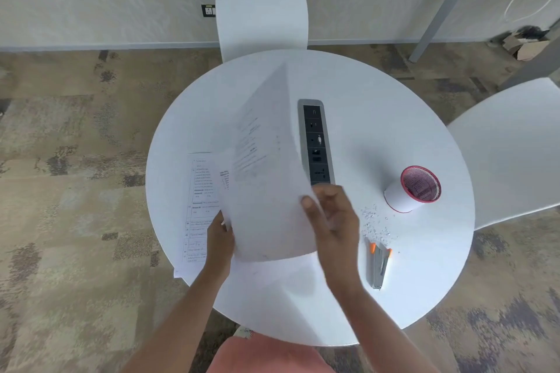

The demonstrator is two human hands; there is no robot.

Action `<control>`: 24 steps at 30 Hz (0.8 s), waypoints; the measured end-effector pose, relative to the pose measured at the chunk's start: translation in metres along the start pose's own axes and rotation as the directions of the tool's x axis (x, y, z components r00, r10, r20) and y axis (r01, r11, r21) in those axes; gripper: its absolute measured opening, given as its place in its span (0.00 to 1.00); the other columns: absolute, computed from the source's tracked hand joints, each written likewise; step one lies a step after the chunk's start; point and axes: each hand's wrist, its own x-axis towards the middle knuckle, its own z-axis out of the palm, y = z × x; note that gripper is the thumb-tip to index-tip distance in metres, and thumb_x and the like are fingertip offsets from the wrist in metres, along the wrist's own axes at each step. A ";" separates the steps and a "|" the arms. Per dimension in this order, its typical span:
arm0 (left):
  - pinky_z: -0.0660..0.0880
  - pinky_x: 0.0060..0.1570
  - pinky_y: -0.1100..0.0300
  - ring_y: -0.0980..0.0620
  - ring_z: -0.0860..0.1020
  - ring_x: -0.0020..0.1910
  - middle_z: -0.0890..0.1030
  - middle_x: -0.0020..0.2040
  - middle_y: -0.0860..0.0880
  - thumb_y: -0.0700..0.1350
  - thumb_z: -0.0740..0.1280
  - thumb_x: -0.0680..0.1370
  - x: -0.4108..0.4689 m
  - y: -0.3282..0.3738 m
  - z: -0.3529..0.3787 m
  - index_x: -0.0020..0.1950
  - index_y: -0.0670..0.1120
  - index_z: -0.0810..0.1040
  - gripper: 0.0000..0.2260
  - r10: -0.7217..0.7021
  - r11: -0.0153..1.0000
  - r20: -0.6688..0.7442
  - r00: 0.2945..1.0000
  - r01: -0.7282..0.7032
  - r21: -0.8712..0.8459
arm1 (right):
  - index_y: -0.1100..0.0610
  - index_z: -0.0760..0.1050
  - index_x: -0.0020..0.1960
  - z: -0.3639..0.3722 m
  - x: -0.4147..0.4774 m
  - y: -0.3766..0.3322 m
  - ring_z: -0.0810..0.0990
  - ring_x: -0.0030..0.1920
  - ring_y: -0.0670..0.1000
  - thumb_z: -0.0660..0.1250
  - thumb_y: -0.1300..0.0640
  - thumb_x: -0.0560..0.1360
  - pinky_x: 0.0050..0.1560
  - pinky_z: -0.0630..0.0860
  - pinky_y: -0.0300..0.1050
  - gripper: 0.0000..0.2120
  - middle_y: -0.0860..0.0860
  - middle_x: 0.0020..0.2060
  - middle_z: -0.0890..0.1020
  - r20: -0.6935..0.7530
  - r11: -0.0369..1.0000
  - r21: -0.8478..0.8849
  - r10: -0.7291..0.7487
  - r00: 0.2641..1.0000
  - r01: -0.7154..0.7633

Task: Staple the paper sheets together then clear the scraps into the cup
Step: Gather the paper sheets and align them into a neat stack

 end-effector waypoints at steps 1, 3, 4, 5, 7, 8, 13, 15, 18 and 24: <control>0.67 0.33 0.62 0.49 0.71 0.36 0.76 0.35 0.49 0.32 0.56 0.77 0.001 0.000 -0.001 0.42 0.43 0.77 0.12 -0.010 1.000 0.002 1.000 0.010 -0.014 | 0.52 0.75 0.48 -0.006 0.007 0.008 0.80 0.44 0.50 0.68 0.57 0.76 0.45 0.74 0.41 0.03 0.45 0.42 0.81 -0.059 0.999 0.017 0.044 0.997 -0.043; 0.64 0.34 0.58 0.49 0.69 0.36 0.74 0.33 0.49 0.32 0.56 0.76 0.002 0.001 -0.003 0.35 0.48 0.75 0.16 -0.024 0.999 0.010 1.000 0.025 -0.020 | 0.55 0.76 0.50 -0.017 0.018 0.028 0.80 0.44 0.50 0.68 0.58 0.77 0.45 0.74 0.43 0.03 0.44 0.43 0.81 -0.161 0.992 0.003 0.121 0.979 -0.122; 0.65 0.34 0.58 0.48 0.70 0.36 0.76 0.34 0.48 0.32 0.57 0.76 0.004 0.002 -0.004 0.36 0.49 0.77 0.16 -0.016 1.000 0.023 1.000 0.016 -0.015 | 0.55 0.77 0.51 -0.022 0.023 0.039 0.80 0.43 0.50 0.68 0.58 0.77 0.45 0.74 0.43 0.03 0.44 0.44 0.82 -0.195 0.987 -0.026 0.149 0.969 -0.157; 0.68 0.34 0.57 0.47 0.73 0.36 0.79 0.36 0.47 0.32 0.59 0.75 0.004 0.002 -0.005 0.39 0.50 0.79 0.16 -0.007 1.000 0.037 0.999 0.007 -0.014 | 0.56 0.77 0.51 -0.027 0.025 0.050 0.80 0.43 0.50 0.68 0.59 0.77 0.44 0.74 0.41 0.04 0.44 0.44 0.82 -0.217 0.979 -0.066 0.172 0.961 -0.191; 0.77 0.40 0.51 0.46 0.81 0.42 0.85 0.44 0.46 0.33 0.63 0.76 0.004 0.004 -0.005 0.50 0.52 0.82 0.15 0.003 0.999 0.058 0.998 -0.001 -0.038 | 0.56 0.78 0.53 -0.034 0.026 0.068 0.81 0.45 0.52 0.67 0.60 0.77 0.41 0.74 0.33 0.05 0.43 0.44 0.82 -0.226 0.959 -0.144 0.210 0.951 -0.246; 0.79 0.45 0.49 0.46 0.83 0.46 0.85 0.48 0.46 0.35 0.64 0.77 0.003 0.005 -0.005 0.54 0.51 0.82 0.14 0.009 0.998 0.071 0.997 -0.005 -0.060 | 0.55 0.78 0.53 -0.036 0.025 0.075 0.81 0.45 0.52 0.66 0.60 0.77 0.38 0.73 0.29 0.06 0.42 0.44 0.82 -0.220 0.948 -0.173 0.226 0.949 -0.266; 0.78 0.56 0.48 0.44 0.81 0.59 0.83 0.60 0.44 0.33 0.59 0.80 0.006 0.003 -0.006 0.65 0.45 0.78 0.17 0.022 0.985 0.131 0.991 0.001 -0.171 | 0.53 0.77 0.52 -0.037 0.015 0.102 0.80 0.48 0.52 0.66 0.59 0.77 0.41 0.72 0.34 0.05 0.43 0.44 0.81 -0.217 0.897 -0.284 0.284 0.934 -0.338; 0.78 0.54 0.52 0.44 0.80 0.61 0.82 0.62 0.44 0.31 0.57 0.78 0.007 0.004 -0.006 0.65 0.44 0.78 0.20 0.011 0.986 0.146 0.989 0.014 -0.166 | 0.54 0.75 0.54 -0.038 0.014 0.110 0.78 0.51 0.52 0.67 0.58 0.77 0.44 0.70 0.37 0.06 0.46 0.47 0.80 -0.205 0.872 -0.318 0.321 0.925 -0.373; 0.79 0.47 0.61 0.48 0.80 0.59 0.82 0.62 0.45 0.30 0.56 0.79 0.004 0.009 -0.006 0.65 0.45 0.78 0.20 0.010 0.989 0.181 0.983 0.016 -0.145 | 0.58 0.71 0.58 -0.038 0.018 0.113 0.76 0.54 0.52 0.68 0.55 0.76 0.48 0.68 0.41 0.13 0.48 0.51 0.78 -0.135 0.850 -0.322 0.395 0.909 -0.417; 0.67 0.70 0.59 0.62 0.73 0.62 0.75 0.63 0.57 0.43 0.53 0.85 0.000 0.022 0.005 0.61 0.50 0.72 0.11 0.166 0.986 0.052 0.985 -0.164 -0.041 | 0.48 0.64 0.68 -0.033 0.024 0.110 0.78 0.58 0.54 0.70 0.64 0.72 0.55 0.75 0.49 0.29 0.53 0.57 0.81 -0.109 0.869 -0.326 0.356 0.928 -0.372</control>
